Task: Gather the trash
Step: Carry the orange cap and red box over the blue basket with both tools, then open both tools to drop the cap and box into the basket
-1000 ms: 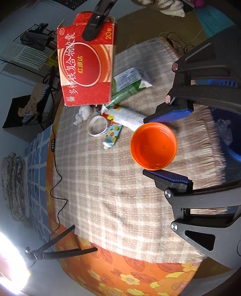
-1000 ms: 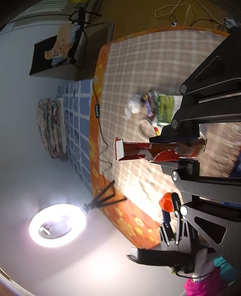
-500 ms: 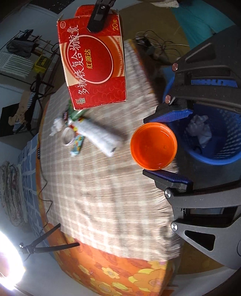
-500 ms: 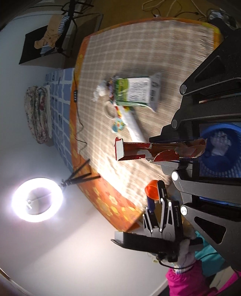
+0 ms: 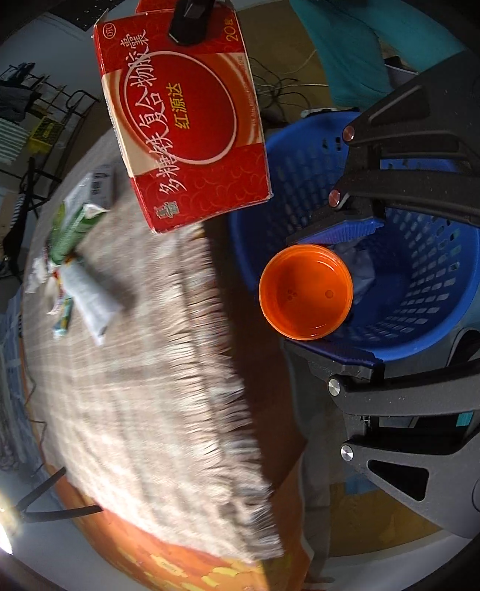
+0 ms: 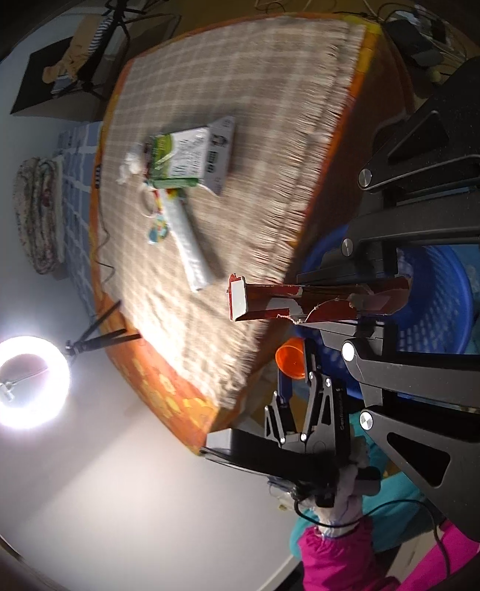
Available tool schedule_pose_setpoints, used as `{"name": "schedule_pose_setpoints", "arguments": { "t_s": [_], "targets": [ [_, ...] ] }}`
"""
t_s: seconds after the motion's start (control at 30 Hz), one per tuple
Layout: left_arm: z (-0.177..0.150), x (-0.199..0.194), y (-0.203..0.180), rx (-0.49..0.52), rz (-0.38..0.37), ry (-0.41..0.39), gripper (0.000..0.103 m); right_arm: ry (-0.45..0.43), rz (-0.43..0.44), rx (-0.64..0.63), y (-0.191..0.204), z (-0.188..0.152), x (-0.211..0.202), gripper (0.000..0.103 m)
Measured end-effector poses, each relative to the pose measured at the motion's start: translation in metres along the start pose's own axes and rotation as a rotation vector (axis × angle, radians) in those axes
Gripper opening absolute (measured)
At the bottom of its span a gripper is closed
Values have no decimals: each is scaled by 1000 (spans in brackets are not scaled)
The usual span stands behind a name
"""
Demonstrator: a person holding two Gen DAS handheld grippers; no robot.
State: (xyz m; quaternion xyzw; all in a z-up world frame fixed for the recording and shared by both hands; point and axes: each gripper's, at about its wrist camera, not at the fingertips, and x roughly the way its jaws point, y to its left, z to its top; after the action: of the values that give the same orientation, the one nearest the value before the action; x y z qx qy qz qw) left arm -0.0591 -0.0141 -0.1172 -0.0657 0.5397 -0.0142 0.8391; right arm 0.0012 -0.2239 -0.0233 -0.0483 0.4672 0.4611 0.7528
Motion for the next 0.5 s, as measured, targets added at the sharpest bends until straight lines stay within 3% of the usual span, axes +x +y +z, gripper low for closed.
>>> {"name": "schedule_pose_setpoints", "arguments": {
  "t_s": [0.5],
  "targets": [
    [-35, 34, -22, 40, -23, 105, 48, 156, -3, -7, 3, -40, 38, 12]
  ]
}}
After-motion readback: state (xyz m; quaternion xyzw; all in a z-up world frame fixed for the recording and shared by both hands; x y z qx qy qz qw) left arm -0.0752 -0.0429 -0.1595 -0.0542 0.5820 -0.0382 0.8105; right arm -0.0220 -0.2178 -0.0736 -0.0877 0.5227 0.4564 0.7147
